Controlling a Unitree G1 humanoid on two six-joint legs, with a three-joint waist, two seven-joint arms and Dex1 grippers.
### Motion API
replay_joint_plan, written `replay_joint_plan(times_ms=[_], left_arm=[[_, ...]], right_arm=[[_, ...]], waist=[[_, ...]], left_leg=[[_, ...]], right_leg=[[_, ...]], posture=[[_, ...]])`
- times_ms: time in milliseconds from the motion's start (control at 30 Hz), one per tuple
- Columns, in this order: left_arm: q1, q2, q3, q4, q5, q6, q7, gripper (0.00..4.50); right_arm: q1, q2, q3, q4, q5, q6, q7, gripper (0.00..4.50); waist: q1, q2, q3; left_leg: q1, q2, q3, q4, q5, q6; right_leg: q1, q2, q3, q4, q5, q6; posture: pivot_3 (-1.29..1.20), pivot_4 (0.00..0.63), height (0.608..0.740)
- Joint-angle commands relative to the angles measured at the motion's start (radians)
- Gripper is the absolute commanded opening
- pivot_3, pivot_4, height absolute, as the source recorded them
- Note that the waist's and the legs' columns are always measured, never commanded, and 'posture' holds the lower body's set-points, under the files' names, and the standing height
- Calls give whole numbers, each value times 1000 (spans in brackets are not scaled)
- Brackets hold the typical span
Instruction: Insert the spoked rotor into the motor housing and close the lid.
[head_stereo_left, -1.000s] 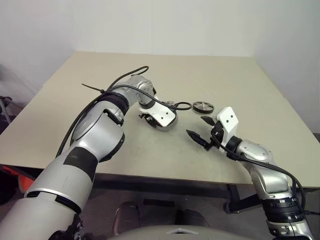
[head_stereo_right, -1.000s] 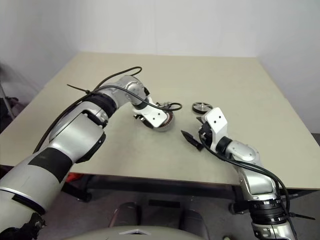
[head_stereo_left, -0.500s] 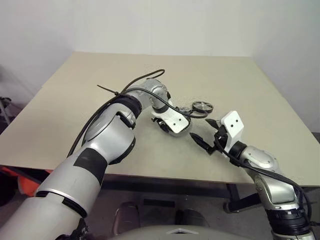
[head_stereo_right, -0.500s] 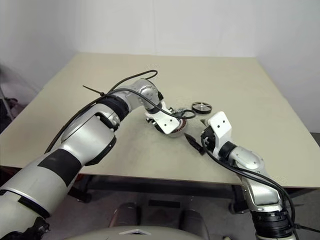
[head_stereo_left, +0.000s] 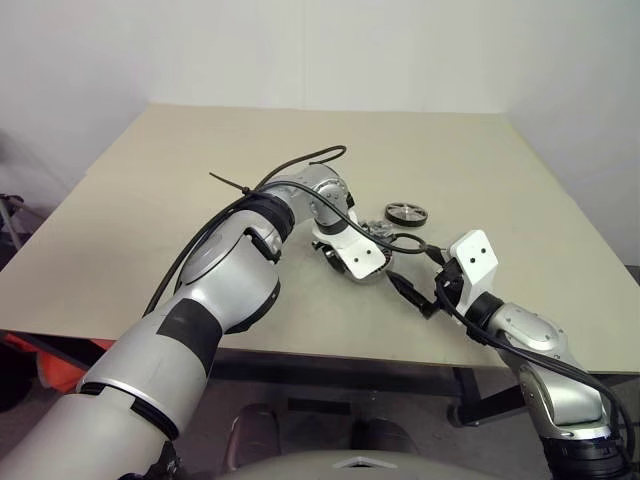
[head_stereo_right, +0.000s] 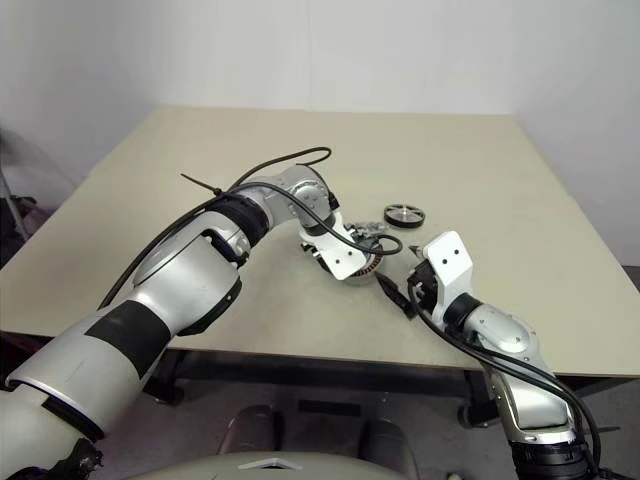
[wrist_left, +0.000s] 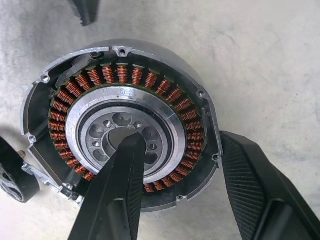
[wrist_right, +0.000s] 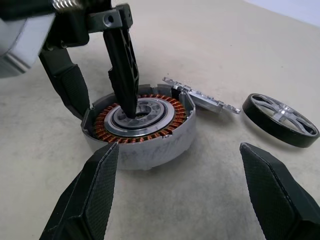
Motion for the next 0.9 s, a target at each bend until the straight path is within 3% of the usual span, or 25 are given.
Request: replay_joint_plan(times_ms=[33,267,433,733,900], left_arm=[[-15,-2,0,-15,3,-22,18,1945],[-6,-17,-5,-11,15,-28,19,1945],[-1,-28,-5,-12,19,-27,44,3552],[5,-7,-10,-10,22,-36,48,3552],[25,51,90,-18,-89,-27,-46,3552]], right_arm=[[4,1,-28,-63,17,1,-21,4375],[41,2,-38,-107,22,17,-44,4375],[54,-3,-47,-122,29,23,-52,4375],[32,-2,-37,-106,27,21,-56,4375],[-42,14,-17,-35,27,-5,-48,4375]], waist=[[0,0,0],[1,0,0],[0,0,0],[0,0,0],[-6,0,0]], left_leg=[[0,0,0,0,0,0],[0,-1,0,0,0,0],[1,-1,0,0,0,0],[1,-1,0,0,0,0],[1,-1,0,0,0,0]], right_leg=[[0,0,0,0,0,0],[0,-1,0,0,0,0],[1,-1,0,0,-1,1],[1,-1,0,0,-1,2],[1,-1,0,0,-1,1]], posture=[[0,0,740],[0,0,740],[0,0,740],[0,0,740],[0,0,740]])
